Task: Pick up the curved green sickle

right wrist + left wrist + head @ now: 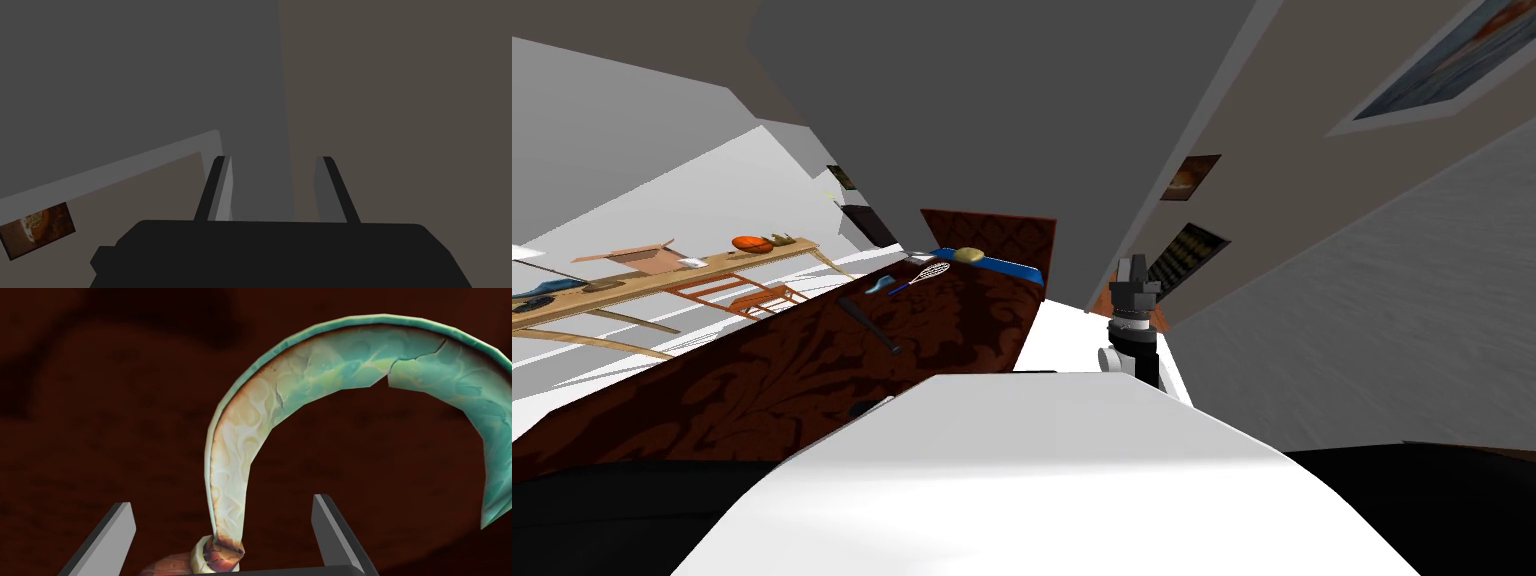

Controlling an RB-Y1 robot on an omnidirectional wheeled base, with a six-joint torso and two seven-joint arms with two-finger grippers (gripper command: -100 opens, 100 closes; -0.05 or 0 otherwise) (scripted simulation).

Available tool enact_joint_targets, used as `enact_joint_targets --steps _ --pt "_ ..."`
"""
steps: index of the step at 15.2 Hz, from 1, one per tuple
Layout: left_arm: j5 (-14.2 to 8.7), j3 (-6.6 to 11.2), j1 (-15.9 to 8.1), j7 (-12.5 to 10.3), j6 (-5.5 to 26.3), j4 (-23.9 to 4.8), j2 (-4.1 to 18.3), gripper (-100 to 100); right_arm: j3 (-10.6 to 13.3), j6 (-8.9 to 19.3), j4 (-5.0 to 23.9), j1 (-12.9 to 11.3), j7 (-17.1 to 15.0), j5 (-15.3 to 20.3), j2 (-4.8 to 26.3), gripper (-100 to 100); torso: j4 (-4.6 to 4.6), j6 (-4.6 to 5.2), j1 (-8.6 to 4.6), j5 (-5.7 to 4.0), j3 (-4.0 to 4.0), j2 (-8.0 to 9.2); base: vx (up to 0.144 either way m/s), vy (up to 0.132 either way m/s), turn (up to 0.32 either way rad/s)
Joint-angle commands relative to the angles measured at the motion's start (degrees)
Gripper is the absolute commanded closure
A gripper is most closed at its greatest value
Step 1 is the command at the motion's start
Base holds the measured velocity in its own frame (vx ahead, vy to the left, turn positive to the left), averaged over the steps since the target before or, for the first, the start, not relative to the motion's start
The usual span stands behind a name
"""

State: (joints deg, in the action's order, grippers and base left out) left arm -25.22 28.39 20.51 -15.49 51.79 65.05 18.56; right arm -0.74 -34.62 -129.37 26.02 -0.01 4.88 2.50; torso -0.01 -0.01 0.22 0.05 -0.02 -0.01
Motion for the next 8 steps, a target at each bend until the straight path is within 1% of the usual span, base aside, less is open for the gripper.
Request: enact_joint_targets --steps 1,2,3,7,8 --pt "0.29 -0.35 -0.64 0.21 -1.5 -1.58 -0.34 -100 0.0 0.0 0.0 0.0 0.0 0.0 0.0 0 0.0 0.0 0.0 0.0 0.0 0.0 0.004 0.042 0.013" --pt "0.13 -0.15 -0.31 0.08 -0.63 -0.73 -0.14 -100 0.0 0.0 0.0 0.0 0.0 0.0 0.0 0 0.0 0.0 -0.02 0.0 0.0 0.0 0.004 0.022 0.002" --pt "0.15 -0.19 -0.39 0.12 -0.88 -0.93 -0.16 100 0.0 0.0 0.0 0.0 0.0 0.0 0.0 0 0.0 0.0 -0.08 -0.02 0.0 0.0 0.001 0.009 -0.002" --pt "0.09 -0.09 -0.34 -0.06 -0.86 -0.97 -0.2 100 0.01 0.0 0.0 0.0 0.0 0.0 -0.01 0 0.01 0.11 -0.16 -0.03 0.01 0.02 0.0 0.001 0.007" --pt "-0.44 0.39 0.46 -0.03 1.13 1.11 0.54 100 0.01 0.0 0.0 0.0 0.0 0.0 -0.01 0 0.02 0.11 -0.16 -0.03 0.02 0.02 -0.007 -0.034 -0.057"
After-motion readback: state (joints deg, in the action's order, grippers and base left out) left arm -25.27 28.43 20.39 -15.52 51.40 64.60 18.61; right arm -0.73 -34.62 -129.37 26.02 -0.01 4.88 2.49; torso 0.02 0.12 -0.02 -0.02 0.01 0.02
